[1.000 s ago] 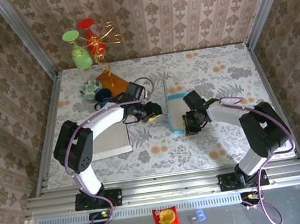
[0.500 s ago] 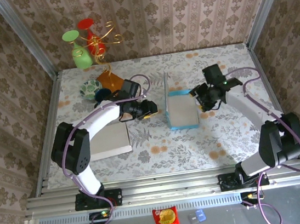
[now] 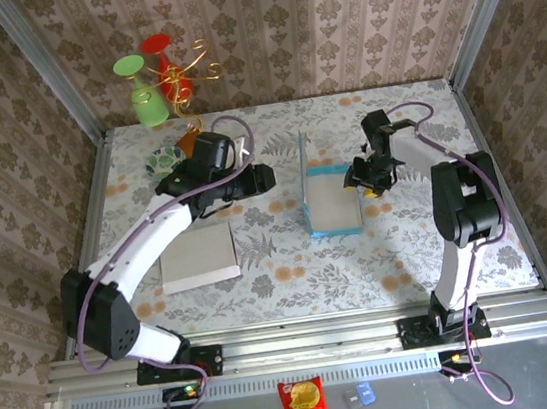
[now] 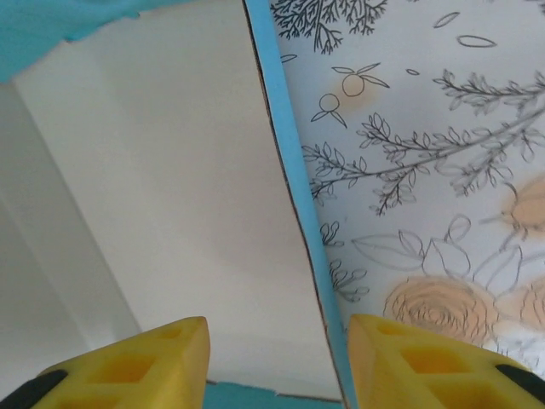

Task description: Fold the paper box

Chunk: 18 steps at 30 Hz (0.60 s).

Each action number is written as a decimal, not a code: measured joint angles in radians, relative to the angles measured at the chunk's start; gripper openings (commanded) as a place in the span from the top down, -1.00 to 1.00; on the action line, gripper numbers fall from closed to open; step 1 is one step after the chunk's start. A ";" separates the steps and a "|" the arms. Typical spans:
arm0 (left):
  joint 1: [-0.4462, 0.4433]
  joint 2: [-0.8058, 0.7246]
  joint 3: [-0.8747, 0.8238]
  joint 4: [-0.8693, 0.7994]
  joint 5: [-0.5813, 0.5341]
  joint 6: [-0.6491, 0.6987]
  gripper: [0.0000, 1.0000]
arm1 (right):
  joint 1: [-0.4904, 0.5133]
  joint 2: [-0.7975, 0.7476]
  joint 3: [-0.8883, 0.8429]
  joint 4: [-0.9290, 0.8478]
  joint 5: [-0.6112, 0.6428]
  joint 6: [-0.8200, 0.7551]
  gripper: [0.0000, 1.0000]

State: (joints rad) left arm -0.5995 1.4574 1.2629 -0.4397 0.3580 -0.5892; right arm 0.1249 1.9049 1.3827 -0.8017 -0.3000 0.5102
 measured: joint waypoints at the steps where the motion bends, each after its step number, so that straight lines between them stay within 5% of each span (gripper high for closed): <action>1: 0.000 -0.012 0.000 0.002 -0.003 0.005 0.12 | 0.002 0.010 0.001 -0.004 0.000 -0.004 0.17; 18: 0.000 -0.027 0.000 -0.047 -0.023 0.063 0.12 | 0.073 0.077 0.026 -0.041 0.089 0.128 0.53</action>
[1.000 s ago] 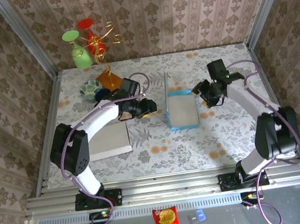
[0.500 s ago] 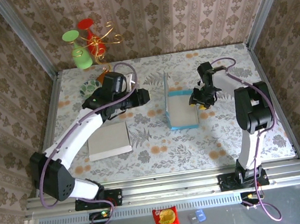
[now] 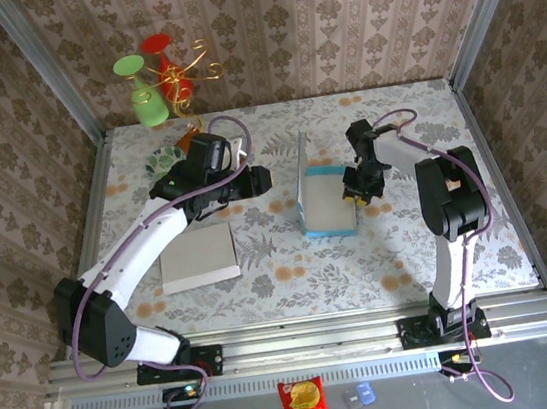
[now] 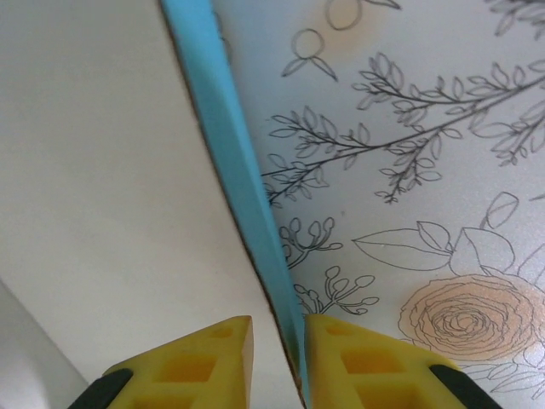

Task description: Fold the paper box

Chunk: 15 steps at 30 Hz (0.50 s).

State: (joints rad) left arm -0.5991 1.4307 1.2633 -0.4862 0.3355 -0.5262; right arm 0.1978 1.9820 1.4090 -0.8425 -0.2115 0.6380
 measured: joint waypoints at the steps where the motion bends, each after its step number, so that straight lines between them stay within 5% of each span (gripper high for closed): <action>1: 0.000 0.000 0.000 -0.002 0.000 0.003 0.12 | 0.003 0.000 -0.002 0.001 0.005 0.019 0.55; 15: 0.005 -0.013 0.000 -0.005 0.000 0.029 0.12 | 0.121 -0.179 -0.236 0.083 0.099 0.515 0.61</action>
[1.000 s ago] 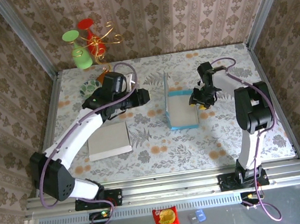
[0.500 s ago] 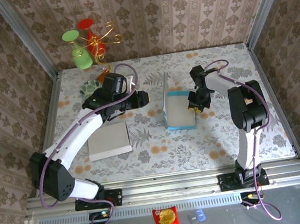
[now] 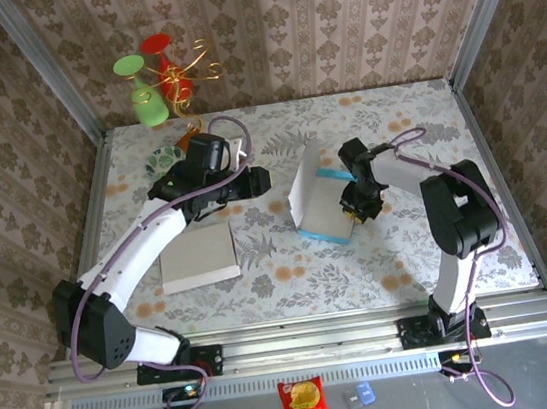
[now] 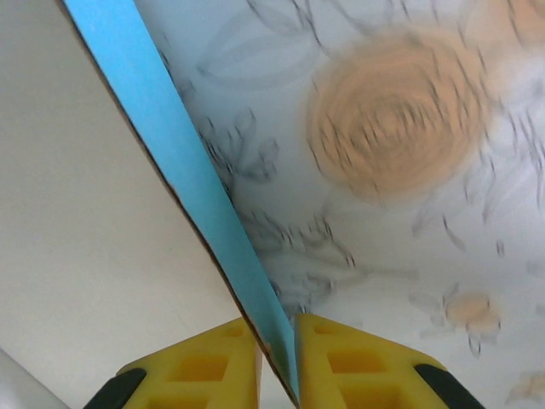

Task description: Fold the paper box

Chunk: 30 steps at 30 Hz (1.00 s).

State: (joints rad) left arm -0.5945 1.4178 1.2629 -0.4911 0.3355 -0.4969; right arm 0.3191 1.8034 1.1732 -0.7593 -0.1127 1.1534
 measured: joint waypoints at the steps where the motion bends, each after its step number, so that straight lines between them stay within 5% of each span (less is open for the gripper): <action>1: 0.000 -0.004 0.000 0.000 0.000 0.001 0.13 | 0.014 -0.021 -0.021 0.010 0.004 0.058 0.60; 8: 0.001 -0.018 -0.025 0.001 0.000 0.001 0.12 | 0.116 -0.105 -0.132 0.087 0.009 0.490 0.55; 14: 0.001 -0.019 -0.053 0.000 0.005 0.006 0.13 | 0.175 -0.104 -0.121 0.136 0.008 0.705 0.44; 18: 0.000 -0.019 -0.070 0.002 0.008 0.020 0.13 | 0.181 -0.104 -0.103 0.156 0.008 0.769 0.35; 24: -0.027 -0.019 -0.119 0.021 0.011 0.043 0.08 | 0.181 -0.104 -0.093 0.159 0.002 0.811 -0.06; 30: -0.054 -0.016 -0.197 0.085 0.014 0.100 0.03 | 0.167 -0.169 -0.074 0.131 0.014 0.678 -0.18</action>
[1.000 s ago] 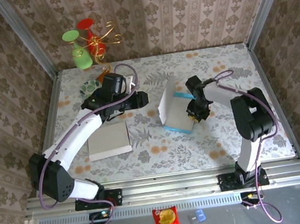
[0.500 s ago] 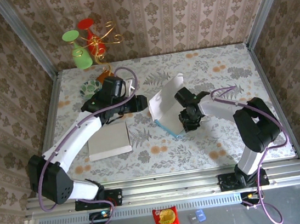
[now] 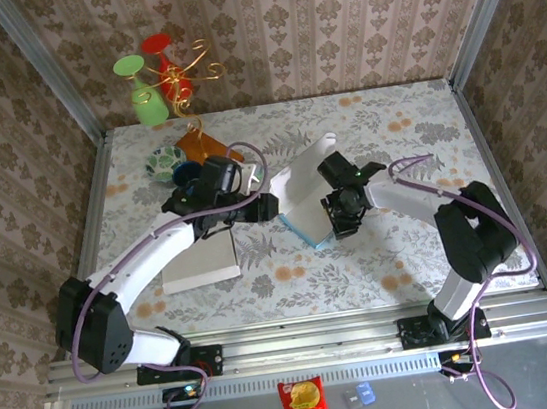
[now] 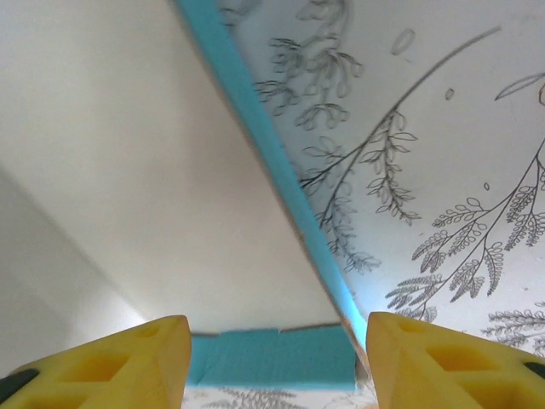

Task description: Fold the paper box

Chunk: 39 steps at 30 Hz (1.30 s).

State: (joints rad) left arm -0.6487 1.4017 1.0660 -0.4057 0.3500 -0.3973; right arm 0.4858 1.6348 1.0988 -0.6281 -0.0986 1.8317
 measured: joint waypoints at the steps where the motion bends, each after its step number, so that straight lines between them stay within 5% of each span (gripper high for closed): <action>1: 0.000 0.005 -0.005 0.006 0.000 0.011 0.03 | -0.009 -0.021 0.012 -0.010 0.006 -0.060 -0.18; 10: 0.001 0.131 0.003 0.066 -0.012 0.086 0.08 | -0.229 -0.180 0.131 0.025 -0.058 -0.909 0.01; 15: -0.006 0.180 0.033 0.057 -0.062 0.128 0.23 | -0.381 -0.109 0.200 0.061 -0.180 -1.376 0.04; 22: -0.018 0.207 0.076 0.052 -0.123 0.178 0.56 | -0.418 0.087 0.359 0.054 -0.286 -1.838 -0.01; 31: -0.016 0.254 0.126 0.030 -0.158 0.245 0.97 | -0.420 0.188 0.423 0.026 -0.344 -2.043 -0.02; 39: 0.035 0.270 0.175 -0.033 -0.122 0.375 1.00 | -0.420 0.081 0.313 0.055 -0.346 -2.037 -0.03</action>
State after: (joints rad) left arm -0.6140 1.6722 1.2411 -0.4389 0.2279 -0.0227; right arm 0.0662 1.7157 1.4120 -0.5728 -0.4450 -0.2054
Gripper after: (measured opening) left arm 0.064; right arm 0.511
